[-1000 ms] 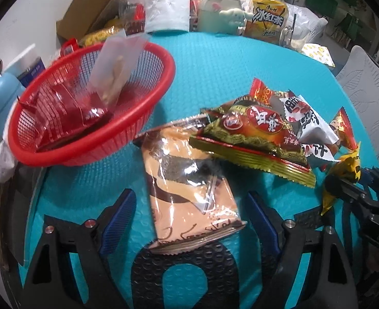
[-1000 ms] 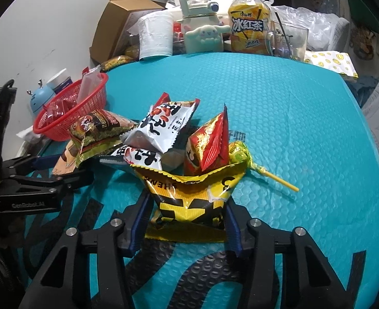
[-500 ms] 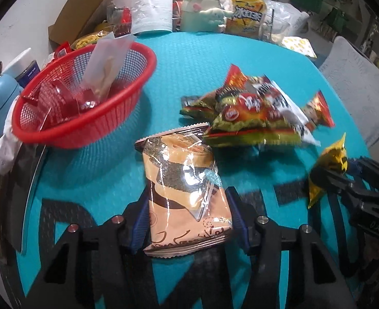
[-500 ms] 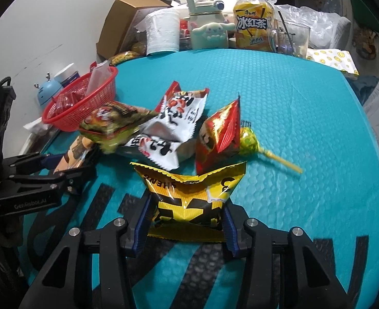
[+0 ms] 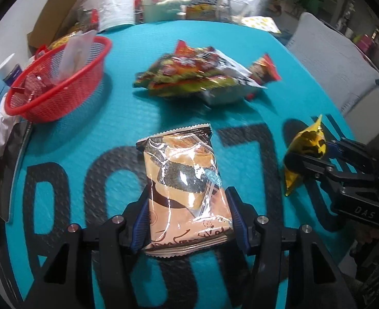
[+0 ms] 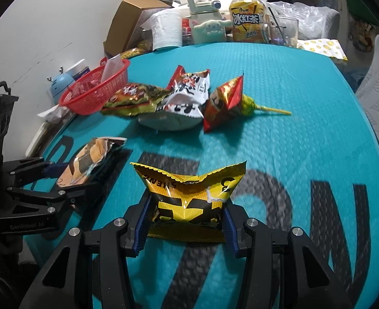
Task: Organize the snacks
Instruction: 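Lift both held packets off the table with both grippers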
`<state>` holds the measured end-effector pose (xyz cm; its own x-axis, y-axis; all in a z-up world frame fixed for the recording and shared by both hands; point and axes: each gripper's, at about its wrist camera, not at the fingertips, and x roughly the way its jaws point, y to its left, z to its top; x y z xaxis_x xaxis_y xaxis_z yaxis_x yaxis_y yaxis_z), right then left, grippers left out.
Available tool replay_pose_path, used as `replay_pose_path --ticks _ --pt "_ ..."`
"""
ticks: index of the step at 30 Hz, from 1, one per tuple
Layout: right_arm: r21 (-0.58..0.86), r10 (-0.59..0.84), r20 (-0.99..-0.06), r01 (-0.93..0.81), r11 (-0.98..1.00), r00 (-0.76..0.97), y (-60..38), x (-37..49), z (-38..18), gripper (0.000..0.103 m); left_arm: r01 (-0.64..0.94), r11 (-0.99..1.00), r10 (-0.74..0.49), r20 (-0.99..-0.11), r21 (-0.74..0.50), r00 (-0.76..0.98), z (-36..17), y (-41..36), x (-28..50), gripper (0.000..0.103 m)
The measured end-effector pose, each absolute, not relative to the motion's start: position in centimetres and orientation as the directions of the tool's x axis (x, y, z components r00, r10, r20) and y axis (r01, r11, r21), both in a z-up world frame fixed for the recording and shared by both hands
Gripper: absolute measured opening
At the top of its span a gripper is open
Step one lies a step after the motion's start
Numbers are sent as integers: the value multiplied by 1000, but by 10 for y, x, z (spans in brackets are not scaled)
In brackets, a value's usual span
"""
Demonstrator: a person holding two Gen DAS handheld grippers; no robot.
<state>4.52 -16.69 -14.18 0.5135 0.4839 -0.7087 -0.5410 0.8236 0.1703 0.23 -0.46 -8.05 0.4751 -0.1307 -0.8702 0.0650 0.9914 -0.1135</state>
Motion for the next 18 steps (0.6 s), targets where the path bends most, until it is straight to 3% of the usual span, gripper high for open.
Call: replay_pose_path --ticks 6,13,18 --pt "169 486 -715 -551 817 502 -175 29 -144 48 133 984 -169 -880 -122 444 -81 -23 0 54" --pt "171 481 -716 -541 823 506 -176 25 -147 50 158 987 -113 -876 -43 469 -85 -38 7 56" --pt "173 481 -713 -536 827 511 -173 28 -149 51 161 986 -108 -872 -35 478 -90 -42 15 74"
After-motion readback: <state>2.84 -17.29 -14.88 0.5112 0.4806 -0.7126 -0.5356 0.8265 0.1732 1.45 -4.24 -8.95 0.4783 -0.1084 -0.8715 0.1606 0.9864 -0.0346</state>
